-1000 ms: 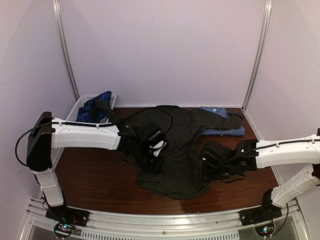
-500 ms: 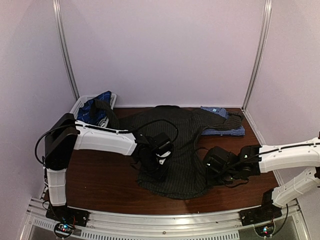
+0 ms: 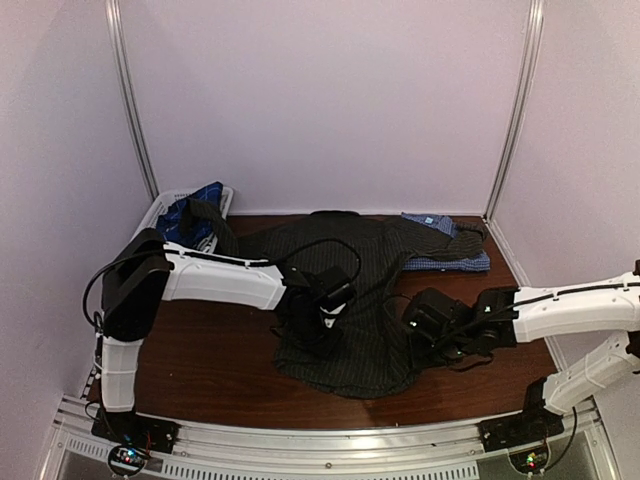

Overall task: Fold and stack the long sleeve shirts
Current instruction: Smooth out the flattened shirt at the center of the board.

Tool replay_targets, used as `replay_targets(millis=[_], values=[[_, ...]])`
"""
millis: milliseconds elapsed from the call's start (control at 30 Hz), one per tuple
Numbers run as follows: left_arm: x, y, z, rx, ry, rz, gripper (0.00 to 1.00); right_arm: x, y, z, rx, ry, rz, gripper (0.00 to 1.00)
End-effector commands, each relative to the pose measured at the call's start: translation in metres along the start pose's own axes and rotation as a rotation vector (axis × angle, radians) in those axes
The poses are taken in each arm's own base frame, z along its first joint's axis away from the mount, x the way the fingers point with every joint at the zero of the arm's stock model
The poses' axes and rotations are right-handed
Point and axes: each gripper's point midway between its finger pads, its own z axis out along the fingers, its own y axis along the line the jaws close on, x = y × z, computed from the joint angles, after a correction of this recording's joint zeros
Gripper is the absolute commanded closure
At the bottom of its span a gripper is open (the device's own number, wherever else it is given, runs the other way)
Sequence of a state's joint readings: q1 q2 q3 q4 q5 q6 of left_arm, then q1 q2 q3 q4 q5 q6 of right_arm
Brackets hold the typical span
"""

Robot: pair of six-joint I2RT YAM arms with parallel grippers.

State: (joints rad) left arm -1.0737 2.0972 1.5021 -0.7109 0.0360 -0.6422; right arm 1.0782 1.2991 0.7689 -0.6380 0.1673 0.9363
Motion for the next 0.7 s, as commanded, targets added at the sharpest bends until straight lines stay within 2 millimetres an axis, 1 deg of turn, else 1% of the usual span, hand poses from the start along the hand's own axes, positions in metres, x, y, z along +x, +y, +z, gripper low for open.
replay_targets(millis=[0,33,133,233,333,400,467,500,533,567,633,667], values=[[0.006,0.009,-0.002,-0.054,0.019,-0.049,0.98,-0.014,0.006,-0.005,-0.036,-0.024,-0.048,1.0],[0.006,0.012,-0.005,-0.07,0.007,-0.06,1.0,-0.013,0.005,-0.004,-0.043,-0.019,-0.047,1.0],[0.009,0.015,-0.02,-0.069,-0.012,-0.097,1.0,-0.006,0.006,0.0,-0.064,0.004,-0.034,1.0],[0.013,0.02,-0.041,-0.06,-0.057,-0.143,1.0,-0.001,-0.001,0.001,-0.066,0.002,0.017,1.0],[0.023,0.036,-0.067,-0.074,-0.122,-0.197,1.0,0.006,-0.016,0.002,-0.045,-0.012,0.084,1.0],[0.033,0.05,-0.084,-0.072,-0.165,-0.245,1.0,0.012,-0.028,0.004,-0.016,-0.014,0.119,1.0],[0.042,0.065,-0.097,-0.059,-0.218,-0.296,1.0,0.016,-0.035,0.003,-0.014,-0.027,0.16,1.0],[0.049,0.076,-0.101,-0.061,-0.234,-0.329,1.0,0.018,-0.038,0.003,-0.022,-0.034,0.183,1.0],[0.06,0.087,-0.099,-0.067,-0.231,-0.357,1.0,0.021,-0.041,0.003,-0.027,-0.038,0.206,1.0],[0.066,0.094,-0.1,-0.056,-0.235,-0.384,1.0,0.023,-0.045,0.003,-0.032,-0.041,0.228,1.0],[0.077,0.104,-0.1,-0.044,-0.239,-0.412,1.0,0.028,-0.051,0.002,-0.042,-0.047,0.263,1.0],[0.079,0.103,-0.101,-0.027,-0.243,-0.407,1.0,0.03,-0.053,0.002,-0.047,-0.05,0.275,1.0]])
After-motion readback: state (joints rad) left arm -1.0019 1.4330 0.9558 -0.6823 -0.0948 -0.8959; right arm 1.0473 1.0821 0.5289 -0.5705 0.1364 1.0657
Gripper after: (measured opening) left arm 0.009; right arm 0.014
